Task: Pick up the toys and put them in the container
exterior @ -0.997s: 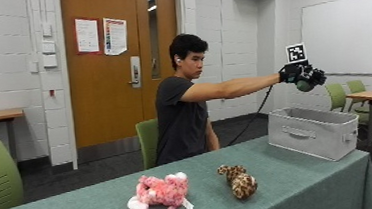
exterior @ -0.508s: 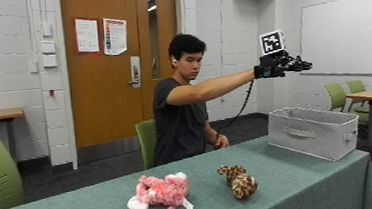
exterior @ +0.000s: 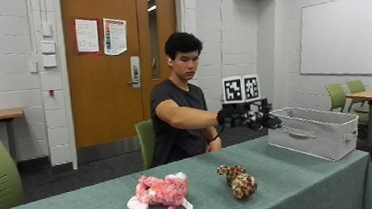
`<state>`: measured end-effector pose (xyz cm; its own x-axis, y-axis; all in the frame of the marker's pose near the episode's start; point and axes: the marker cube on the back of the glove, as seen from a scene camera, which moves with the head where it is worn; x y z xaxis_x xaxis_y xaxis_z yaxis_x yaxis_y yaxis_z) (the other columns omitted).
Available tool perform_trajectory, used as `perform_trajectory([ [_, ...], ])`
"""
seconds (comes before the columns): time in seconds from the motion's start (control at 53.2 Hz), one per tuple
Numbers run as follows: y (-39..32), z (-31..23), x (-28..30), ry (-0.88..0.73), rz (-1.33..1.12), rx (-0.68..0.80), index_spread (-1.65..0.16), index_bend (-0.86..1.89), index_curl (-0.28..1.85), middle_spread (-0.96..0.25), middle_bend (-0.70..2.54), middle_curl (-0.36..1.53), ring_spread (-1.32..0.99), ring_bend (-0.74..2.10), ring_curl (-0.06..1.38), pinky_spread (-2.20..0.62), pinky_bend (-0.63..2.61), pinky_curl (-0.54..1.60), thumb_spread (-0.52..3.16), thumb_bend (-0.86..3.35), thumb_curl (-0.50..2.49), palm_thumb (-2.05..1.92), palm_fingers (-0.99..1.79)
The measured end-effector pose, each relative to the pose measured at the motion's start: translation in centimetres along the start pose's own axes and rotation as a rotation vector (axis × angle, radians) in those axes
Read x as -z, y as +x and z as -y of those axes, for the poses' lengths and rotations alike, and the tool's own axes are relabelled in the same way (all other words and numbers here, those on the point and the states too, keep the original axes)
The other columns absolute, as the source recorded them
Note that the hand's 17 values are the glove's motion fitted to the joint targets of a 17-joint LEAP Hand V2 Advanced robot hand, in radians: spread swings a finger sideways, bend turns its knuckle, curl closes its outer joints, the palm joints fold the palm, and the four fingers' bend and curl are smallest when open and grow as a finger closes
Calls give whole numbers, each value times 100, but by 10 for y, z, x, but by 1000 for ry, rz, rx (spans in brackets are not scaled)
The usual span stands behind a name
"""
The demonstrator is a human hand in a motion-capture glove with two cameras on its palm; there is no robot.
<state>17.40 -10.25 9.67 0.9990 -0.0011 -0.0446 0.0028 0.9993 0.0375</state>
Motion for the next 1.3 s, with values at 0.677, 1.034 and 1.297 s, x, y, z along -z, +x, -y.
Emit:
perform_trajectory([
  [0.677,59,-57,-167,-409,-44,-18,-30,17,34,-6,7,29,-13,22,24,-2,99,39,73,-10,21,-13,-9],
  [1.034,48,-101,-151,-155,-66,-25,-35,18,29,-22,31,31,-34,79,38,-23,100,35,111,14,30,30,51],
  [1.297,30,-89,-118,-129,-62,-1,-36,35,43,-37,62,46,-44,93,45,-42,88,35,89,22,50,58,121],
])
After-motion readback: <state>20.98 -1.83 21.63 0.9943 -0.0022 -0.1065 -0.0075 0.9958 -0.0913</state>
